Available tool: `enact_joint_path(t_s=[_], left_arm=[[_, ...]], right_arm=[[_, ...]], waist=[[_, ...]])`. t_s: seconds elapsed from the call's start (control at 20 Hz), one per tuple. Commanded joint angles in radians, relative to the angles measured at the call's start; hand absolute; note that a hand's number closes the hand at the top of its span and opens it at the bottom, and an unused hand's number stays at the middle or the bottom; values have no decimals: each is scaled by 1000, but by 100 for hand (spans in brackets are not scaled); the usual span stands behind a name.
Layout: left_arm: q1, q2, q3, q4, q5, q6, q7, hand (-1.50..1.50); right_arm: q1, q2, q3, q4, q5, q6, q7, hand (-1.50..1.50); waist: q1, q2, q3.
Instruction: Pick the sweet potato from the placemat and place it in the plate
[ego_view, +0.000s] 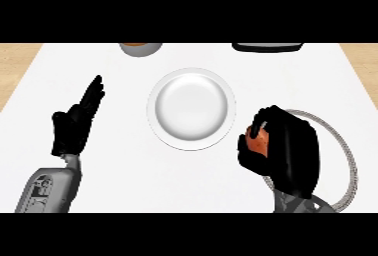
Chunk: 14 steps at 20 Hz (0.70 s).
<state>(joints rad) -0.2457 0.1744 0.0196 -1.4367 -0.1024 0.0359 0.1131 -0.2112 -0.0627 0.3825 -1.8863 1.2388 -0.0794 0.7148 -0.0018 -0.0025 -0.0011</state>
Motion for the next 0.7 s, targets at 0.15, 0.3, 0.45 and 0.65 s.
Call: enact_joint_path(t_s=[0.15,0.3,0.45,0.65], left_arm=[[-40,2,23,65,-2,-9,-43,0],[-65,-16,0,20,-11,-2,37,0],[-16,-1,-3,-16,-6,-27,10,0],[-59,-21,-18,-5,-21,-13,33,0]], right_arm=[[-299,61,-25,308,-134,-65,74,150],[-368,62,8,459,-187,-154,61,150],[-481,62,43,670,-252,-299,79,150],[-537,63,65,888,-242,-287,60,150]], waist=[[15,8,1],[17,6,1],[32,8,1],[34,11,1]])
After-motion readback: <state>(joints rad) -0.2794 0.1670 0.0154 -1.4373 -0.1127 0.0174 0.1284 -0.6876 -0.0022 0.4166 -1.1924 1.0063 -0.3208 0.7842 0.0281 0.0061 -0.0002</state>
